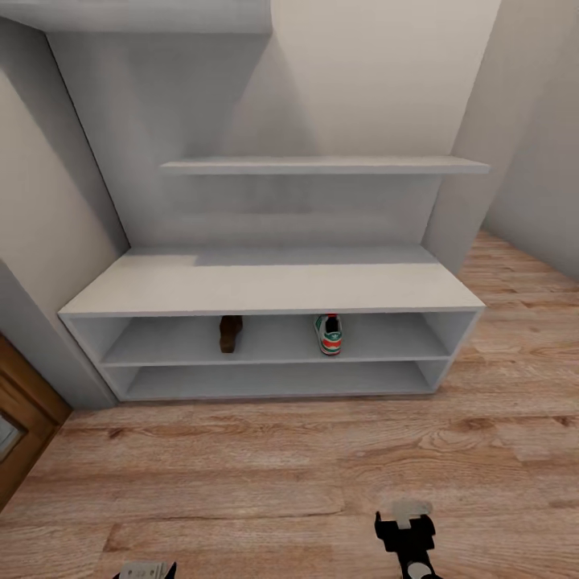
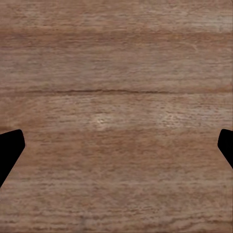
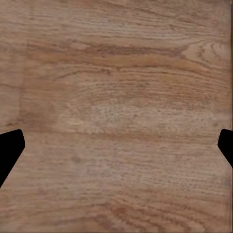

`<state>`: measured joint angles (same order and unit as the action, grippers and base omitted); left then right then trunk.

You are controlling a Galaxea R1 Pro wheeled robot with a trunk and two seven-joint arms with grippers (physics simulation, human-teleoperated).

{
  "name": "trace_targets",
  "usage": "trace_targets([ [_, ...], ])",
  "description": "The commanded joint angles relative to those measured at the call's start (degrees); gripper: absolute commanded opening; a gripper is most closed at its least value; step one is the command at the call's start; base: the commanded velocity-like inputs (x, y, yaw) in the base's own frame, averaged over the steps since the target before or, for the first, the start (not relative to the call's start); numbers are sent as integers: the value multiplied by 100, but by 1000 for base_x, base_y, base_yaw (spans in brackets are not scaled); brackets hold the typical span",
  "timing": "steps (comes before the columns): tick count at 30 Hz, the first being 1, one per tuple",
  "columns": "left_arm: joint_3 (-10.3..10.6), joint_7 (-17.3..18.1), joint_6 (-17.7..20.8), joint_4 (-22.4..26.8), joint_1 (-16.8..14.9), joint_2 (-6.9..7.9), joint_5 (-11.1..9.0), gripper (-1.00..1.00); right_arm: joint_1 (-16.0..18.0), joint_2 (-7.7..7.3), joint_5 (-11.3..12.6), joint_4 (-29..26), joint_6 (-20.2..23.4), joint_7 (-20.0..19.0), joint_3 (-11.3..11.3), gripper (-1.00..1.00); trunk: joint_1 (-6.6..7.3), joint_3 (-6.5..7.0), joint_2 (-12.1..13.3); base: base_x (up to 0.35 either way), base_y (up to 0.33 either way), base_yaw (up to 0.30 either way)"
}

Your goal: Pick up the two gym shoes and the two sandals from the corridor floor and place them onto the hallstand (shoe rack) in the corridor, making sure they are on the rack and not on the floor. Arrange them so the two gym shoes are next to each other and the two sandals are next to each other.

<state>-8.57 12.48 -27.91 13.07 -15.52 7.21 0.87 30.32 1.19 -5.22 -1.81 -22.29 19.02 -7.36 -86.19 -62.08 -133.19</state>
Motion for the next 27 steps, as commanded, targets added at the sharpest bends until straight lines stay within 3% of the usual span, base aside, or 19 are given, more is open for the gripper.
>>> trace_targets([
  [1,-48,10,-26,-13,-4,-5,9,100,2,-17,-151,16,-24,58,-28,100,1,-4,-2,0,0,0],
  [9,-48,-132,-52,-28,-4,-9,4,100,-6,-38,-500,29,-66,67,-28,100,1,-4,-2,0,0,0],
  [10,-67,-177,-56,-33,-4,13,-6,100,-45,78,-561,31,-72,77,-19,100,1,-4,-2,0,0,0],
  [18,-134,-184,-57,-47,3,0,-16,100,-218,173,-547,32,-73,85,-2,100,1,-4,-2,0,0,0],
  [27,-144,-186,-57,-58,10,-17,-110,100,-276,181,-532,23,-73,91,13,100,1,-4,-2,0,0,-17],
])
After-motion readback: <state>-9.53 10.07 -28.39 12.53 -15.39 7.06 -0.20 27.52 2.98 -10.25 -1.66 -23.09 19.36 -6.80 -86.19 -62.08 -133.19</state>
